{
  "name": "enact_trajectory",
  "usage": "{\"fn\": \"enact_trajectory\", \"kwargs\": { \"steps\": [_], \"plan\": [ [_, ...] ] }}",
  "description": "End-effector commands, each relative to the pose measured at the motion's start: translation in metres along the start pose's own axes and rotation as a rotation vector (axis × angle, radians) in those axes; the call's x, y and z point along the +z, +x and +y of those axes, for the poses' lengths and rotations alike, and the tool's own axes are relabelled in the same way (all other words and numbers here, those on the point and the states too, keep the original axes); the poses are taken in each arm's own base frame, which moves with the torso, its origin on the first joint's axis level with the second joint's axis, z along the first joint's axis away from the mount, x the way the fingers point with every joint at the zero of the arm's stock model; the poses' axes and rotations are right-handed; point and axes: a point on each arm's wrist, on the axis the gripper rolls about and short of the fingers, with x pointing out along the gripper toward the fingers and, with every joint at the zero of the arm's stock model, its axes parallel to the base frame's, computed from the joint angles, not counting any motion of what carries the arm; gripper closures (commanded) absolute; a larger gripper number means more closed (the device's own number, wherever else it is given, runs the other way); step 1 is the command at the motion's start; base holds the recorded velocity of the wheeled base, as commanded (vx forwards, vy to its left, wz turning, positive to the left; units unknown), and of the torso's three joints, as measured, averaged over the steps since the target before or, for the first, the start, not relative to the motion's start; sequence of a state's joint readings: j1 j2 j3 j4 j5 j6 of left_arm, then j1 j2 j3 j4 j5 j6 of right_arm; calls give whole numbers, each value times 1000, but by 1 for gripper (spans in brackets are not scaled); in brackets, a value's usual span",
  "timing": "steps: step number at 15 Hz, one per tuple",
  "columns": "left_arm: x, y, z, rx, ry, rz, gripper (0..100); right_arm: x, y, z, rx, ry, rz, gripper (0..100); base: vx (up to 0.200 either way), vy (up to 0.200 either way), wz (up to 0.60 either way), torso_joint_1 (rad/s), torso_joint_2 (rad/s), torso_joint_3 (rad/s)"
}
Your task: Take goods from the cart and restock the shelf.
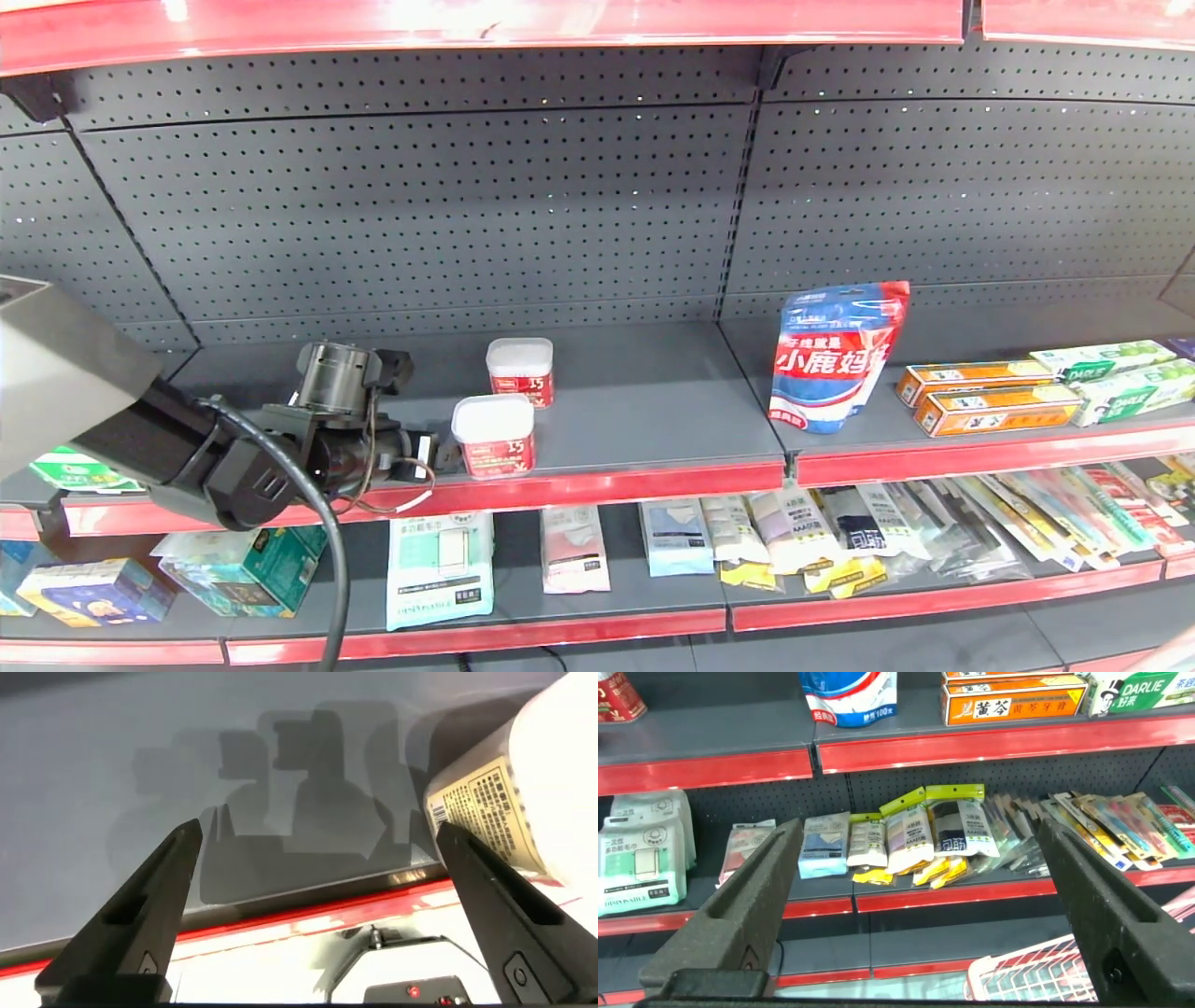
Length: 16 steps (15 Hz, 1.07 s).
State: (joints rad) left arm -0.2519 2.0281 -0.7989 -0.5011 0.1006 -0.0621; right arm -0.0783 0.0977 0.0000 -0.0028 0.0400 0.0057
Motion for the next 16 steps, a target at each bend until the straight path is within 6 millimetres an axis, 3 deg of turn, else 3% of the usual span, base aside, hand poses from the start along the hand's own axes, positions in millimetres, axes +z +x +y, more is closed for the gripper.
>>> {"fn": "enact_trajectory", "kwargs": {
  "steps": [1, 7, 16],
  "plan": [
    [0, 2, 0, 1, 0, -6, 0, 0, 0, 0, 0, -1, 2, 0, 0, 0, 0, 0, 0, 0],
    [-1, 9, 0, 5, 35, -33, 0, 0, 0, 0, 1, 0, 2, 0, 0, 0, 0, 0, 0, 0],
    [-10, -18, 16, -85, 168, -25, 0, 0, 0, 0, 0, 0, 0, 0, 0, 0, 0, 0, 0, 0]
  ]
}}
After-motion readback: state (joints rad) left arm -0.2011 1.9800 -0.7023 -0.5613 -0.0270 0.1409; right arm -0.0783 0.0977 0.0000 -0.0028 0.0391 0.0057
